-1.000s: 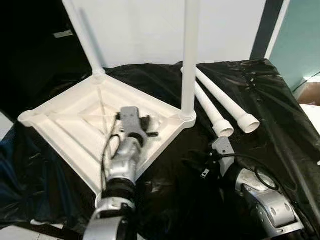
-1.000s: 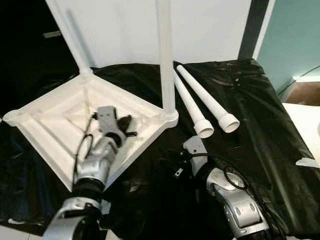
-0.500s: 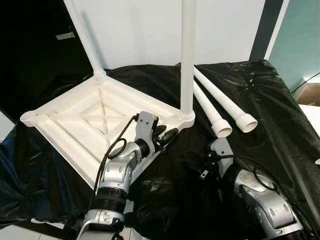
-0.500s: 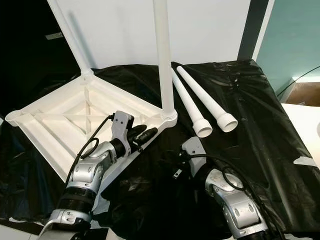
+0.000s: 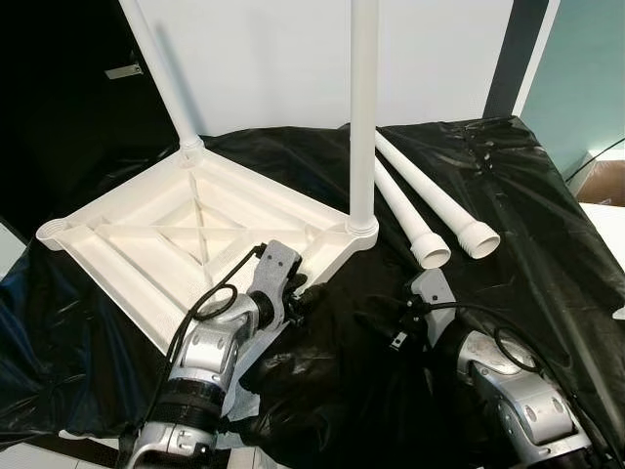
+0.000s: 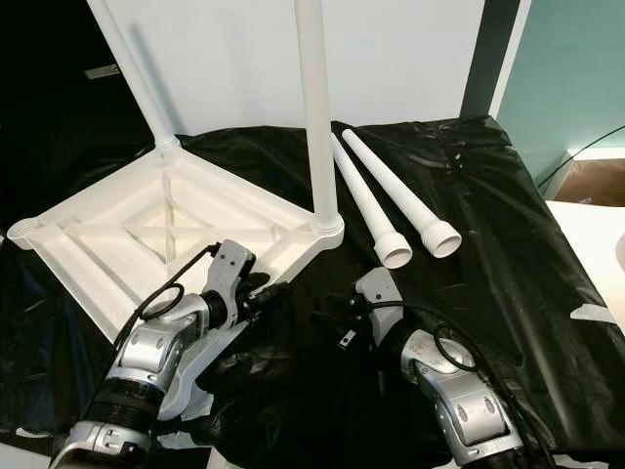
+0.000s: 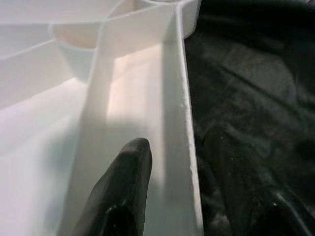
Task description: Building children table
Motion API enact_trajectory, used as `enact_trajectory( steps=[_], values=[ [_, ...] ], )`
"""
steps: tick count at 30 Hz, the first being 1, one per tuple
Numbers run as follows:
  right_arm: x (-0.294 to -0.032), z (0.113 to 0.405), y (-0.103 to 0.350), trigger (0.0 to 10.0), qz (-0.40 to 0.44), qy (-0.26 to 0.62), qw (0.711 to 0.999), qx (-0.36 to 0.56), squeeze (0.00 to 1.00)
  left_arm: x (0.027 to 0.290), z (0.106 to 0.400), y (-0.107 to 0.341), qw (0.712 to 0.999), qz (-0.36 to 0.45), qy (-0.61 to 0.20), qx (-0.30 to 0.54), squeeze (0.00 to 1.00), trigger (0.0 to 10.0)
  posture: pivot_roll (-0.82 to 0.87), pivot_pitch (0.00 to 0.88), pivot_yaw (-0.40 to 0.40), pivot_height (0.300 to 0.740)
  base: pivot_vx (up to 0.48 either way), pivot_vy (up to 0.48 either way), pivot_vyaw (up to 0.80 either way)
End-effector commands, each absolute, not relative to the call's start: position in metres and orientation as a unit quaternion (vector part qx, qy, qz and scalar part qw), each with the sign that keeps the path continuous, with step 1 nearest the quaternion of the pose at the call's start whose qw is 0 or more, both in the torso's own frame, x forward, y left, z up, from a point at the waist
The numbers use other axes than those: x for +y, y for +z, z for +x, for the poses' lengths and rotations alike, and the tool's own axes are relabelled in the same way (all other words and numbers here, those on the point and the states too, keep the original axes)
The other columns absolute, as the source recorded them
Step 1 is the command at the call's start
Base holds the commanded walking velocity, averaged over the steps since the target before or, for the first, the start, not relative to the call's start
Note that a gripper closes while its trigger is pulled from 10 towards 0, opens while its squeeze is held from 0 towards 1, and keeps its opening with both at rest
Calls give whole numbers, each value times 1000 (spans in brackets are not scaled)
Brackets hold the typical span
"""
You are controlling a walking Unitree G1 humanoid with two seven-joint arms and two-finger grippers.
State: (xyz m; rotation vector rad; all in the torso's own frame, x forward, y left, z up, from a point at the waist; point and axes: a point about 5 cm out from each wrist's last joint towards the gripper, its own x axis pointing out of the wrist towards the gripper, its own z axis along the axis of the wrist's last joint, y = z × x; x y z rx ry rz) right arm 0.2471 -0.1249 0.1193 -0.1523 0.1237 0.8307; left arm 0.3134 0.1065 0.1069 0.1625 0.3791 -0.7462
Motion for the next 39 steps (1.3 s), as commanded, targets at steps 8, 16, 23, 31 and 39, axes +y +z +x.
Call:
enact_trajectory(
  steps=[8, 16, 23, 31, 39],
  values=[
    [-121, 246, 120, 10000, -76, 407, 909, 56, 0, 106, 315, 92, 916, 67, -314, 242, 0, 0, -53, 0, 115, 740, 0, 0, 0],
    [-118, 247, 119, 10000, -73, 407, 909, 53, 0, 55, 338, 124, 947, -66, -259, 176, 0, 0, -56, 0, 120, 740, 0, 0, 0],
    [-118, 247, 119, 10000, -72, 405, 910, 53, 0, 43, 344, 147, 954, -116, -257, 101, 0, 3647, -62, 0, 123, 740, 0, 0, 0],
    [-117, 247, 118, 10000, -71, 406, 910, 55, 0, 37, 329, 173, 905, -217, -366, 20, 1000, 10000, -60, 0, 123, 740, 0, 0, 0],
    [-117, 248, 117, 10000, -72, 409, 908, 56, 0, 47, 320, 165, 890, -177, -418, 47, 0, 10000, -45, 0, 116, 740, 0, 0, 0]
  ],
)
